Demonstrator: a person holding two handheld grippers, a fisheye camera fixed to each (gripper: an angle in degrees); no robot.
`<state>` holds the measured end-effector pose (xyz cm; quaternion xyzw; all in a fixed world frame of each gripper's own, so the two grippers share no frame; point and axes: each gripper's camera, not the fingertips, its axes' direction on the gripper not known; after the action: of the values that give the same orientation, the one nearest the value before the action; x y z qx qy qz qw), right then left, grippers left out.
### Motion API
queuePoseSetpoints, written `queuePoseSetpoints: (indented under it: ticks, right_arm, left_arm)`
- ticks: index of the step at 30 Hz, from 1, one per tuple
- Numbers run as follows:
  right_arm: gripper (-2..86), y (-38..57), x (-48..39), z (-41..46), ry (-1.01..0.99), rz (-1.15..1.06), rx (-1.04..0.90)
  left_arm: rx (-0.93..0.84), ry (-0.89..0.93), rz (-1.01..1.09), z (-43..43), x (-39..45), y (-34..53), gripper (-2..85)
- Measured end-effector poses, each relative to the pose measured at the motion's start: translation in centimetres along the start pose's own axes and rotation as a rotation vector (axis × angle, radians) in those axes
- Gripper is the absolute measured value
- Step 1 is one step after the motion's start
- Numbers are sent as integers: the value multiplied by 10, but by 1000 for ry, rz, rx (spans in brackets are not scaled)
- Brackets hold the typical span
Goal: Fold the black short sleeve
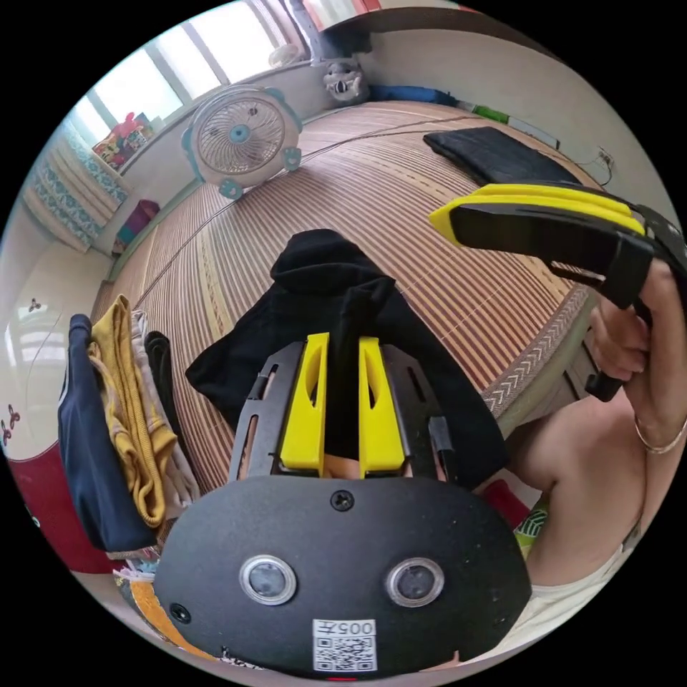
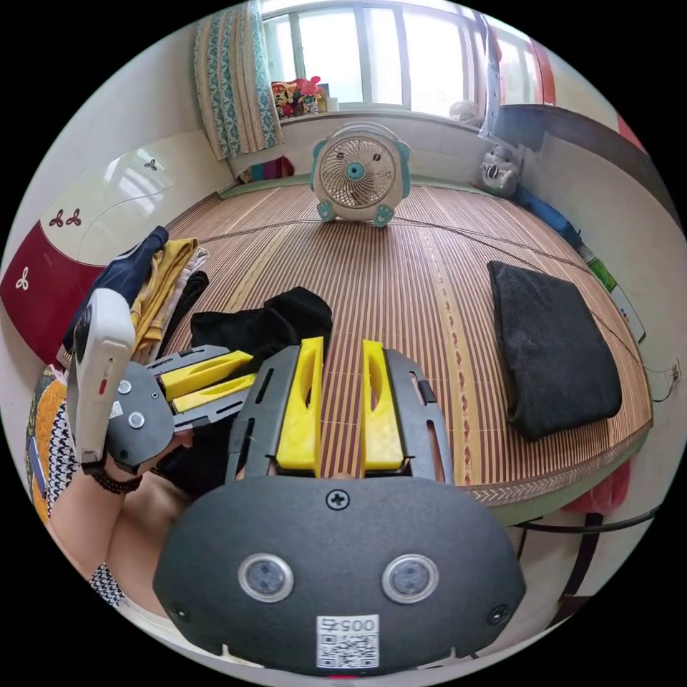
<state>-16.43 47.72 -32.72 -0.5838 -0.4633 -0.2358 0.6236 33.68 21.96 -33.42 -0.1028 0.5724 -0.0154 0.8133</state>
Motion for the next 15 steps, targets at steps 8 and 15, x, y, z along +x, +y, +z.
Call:
queuePoseSetpoints:
  ticks: [8, 15]
  right_arm:
    - [79, 1, 2, 3, 11, -12, -22]
    - [76, -3, -5, 8, -5, -36, -40]
  left_arm:
    - [193, -16, -200, -45, -63, 41, 34]
    - [107, -48, -695, -34, -188, 101, 6]
